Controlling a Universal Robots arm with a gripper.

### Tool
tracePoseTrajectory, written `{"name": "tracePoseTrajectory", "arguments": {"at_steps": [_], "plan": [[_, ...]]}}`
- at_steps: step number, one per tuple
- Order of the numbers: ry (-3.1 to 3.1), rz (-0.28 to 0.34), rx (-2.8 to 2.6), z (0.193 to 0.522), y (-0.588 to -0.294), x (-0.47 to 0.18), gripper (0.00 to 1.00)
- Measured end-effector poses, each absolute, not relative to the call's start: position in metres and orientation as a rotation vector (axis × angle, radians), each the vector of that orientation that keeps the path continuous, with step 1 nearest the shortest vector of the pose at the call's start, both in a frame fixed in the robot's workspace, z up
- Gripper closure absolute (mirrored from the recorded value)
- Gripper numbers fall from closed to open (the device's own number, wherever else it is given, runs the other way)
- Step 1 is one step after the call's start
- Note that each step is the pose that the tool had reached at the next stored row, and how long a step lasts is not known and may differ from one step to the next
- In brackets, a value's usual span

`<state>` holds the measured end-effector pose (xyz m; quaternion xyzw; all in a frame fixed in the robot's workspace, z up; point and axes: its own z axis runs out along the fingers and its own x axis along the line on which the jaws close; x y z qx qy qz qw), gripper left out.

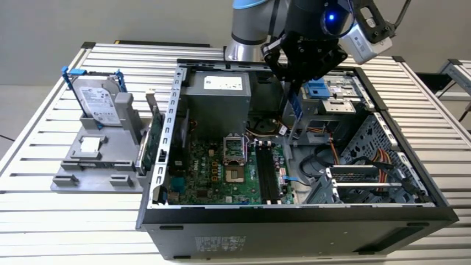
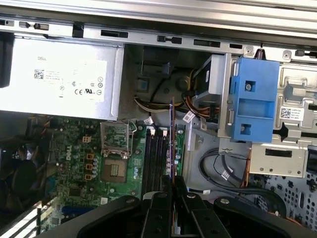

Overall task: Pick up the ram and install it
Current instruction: 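Insert the ram into the slot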

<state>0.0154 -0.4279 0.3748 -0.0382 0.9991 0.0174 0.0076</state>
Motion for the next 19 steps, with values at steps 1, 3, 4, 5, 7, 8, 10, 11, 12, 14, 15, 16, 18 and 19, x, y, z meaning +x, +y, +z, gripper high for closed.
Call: {"name": "tracePoseTrajectory", "arguments": {"at_steps": [1, 3, 4, 5, 7, 8, 10, 11, 12, 14, 15, 16, 18, 19], "plan": [[3.124, 0.054, -0.119, 0.3743, -0.4279, 0.0154, 1.0], [3.124, 0.055, -0.119, 0.3733, -0.4279, 0.0159, 1.0], [3.124, 0.055, -0.119, 0.3728, -0.4279, 0.0162, 1.0], [3.124, 0.055, -0.119, 0.3723, -0.428, 0.0165, 1.0], [3.124, 0.054, -0.119, 0.3713, -0.4282, 0.0173, 1.0], [3.124, 0.054, -0.119, 0.3707, -0.4283, 0.0176, 1.0], [3.124, 0.054, -0.119, 0.3696, -0.4284, 0.0181, 1.0], [3.124, 0.054, -0.119, 0.369, -0.4285, 0.0183, 1.0], [3.124, 0.054, -0.119, 0.3685, -0.4285, 0.0184, 1.0], [3.124, 0.054, -0.118, 0.3673, -0.4286, 0.0186, 1.0], [3.124, 0.054, -0.117, 0.3667, -0.4286, 0.0187, 1.0], [3.124, 0.054, -0.115, 0.3661, -0.4286, 0.0187, 1.0], [3.124, 0.054, -0.11, 0.365, -0.4287, 0.0187, 1.0], [3.124, 0.054, -0.107, 0.3644, -0.4287, 0.0187, 1.0]]}}
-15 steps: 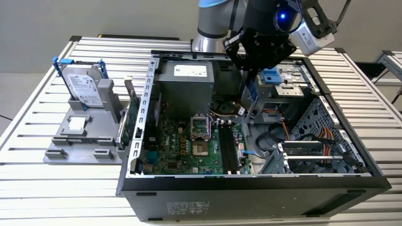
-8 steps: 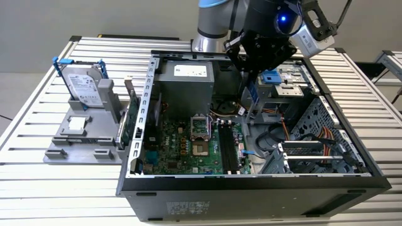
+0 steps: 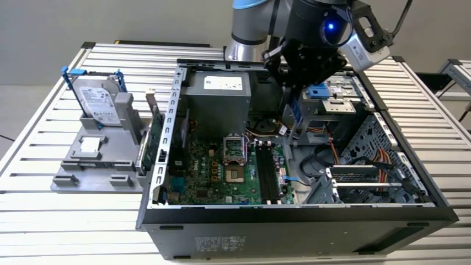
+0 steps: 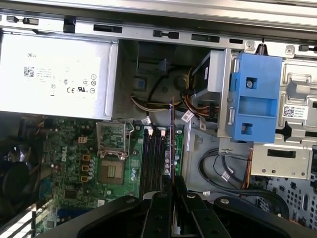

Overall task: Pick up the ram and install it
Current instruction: 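Insert the ram into the slot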

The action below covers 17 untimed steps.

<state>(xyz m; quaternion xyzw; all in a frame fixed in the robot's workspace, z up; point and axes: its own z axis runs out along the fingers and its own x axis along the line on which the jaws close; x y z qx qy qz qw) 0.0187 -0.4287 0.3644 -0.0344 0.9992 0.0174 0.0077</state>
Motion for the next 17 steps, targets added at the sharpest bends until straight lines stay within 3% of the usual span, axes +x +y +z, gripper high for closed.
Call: {"name": "tracePoseTrajectory", "arguments": {"at_steps": [17], "plan": [[3.124, 0.054, -0.102, 0.3568, -0.4287, 0.0188, 1.0]]}}
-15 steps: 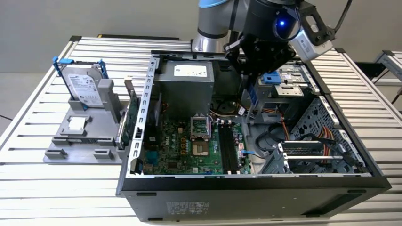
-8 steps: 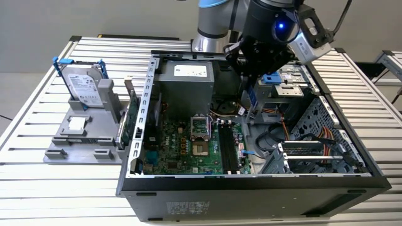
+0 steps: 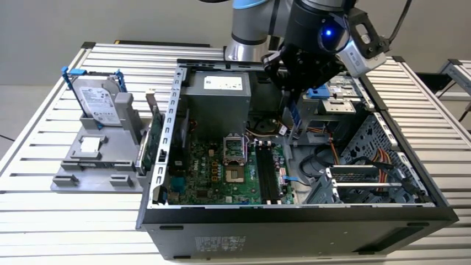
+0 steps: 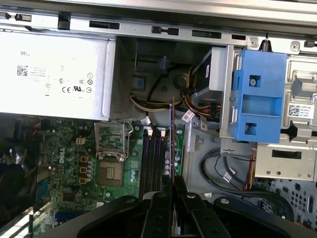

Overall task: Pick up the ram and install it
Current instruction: 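Insert the ram into the slot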

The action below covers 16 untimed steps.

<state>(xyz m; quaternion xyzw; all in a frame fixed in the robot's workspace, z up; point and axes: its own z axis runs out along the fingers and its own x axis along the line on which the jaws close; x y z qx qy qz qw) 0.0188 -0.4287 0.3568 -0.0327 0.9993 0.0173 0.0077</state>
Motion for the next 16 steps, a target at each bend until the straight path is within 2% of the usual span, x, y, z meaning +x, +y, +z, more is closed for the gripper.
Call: {"name": "tracePoseTrajectory", "arguments": {"at_steps": [16], "plan": [[3.124, 0.055, -0.102, 0.3473, -0.4287, 0.0188, 1.0]]}}
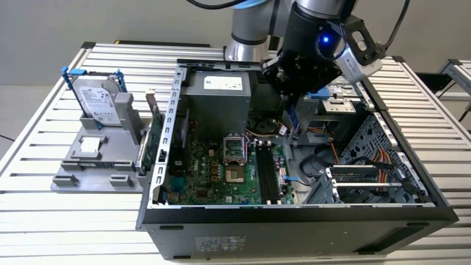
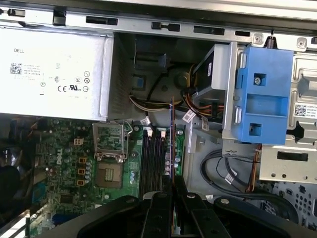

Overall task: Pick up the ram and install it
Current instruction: 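Insert the ram into the slot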

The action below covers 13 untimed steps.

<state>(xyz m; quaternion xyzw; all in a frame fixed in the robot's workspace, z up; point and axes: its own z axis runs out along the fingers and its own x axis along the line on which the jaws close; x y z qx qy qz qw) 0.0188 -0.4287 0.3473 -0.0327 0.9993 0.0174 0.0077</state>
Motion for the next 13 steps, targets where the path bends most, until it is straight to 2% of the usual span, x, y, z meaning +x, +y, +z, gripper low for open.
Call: {"name": "tracePoseTrajectory", "arguments": {"at_steps": [13], "plan": [[3.124, 0.056, -0.08, 0.3384, -0.4291, 0.0187, 1.0]]}}
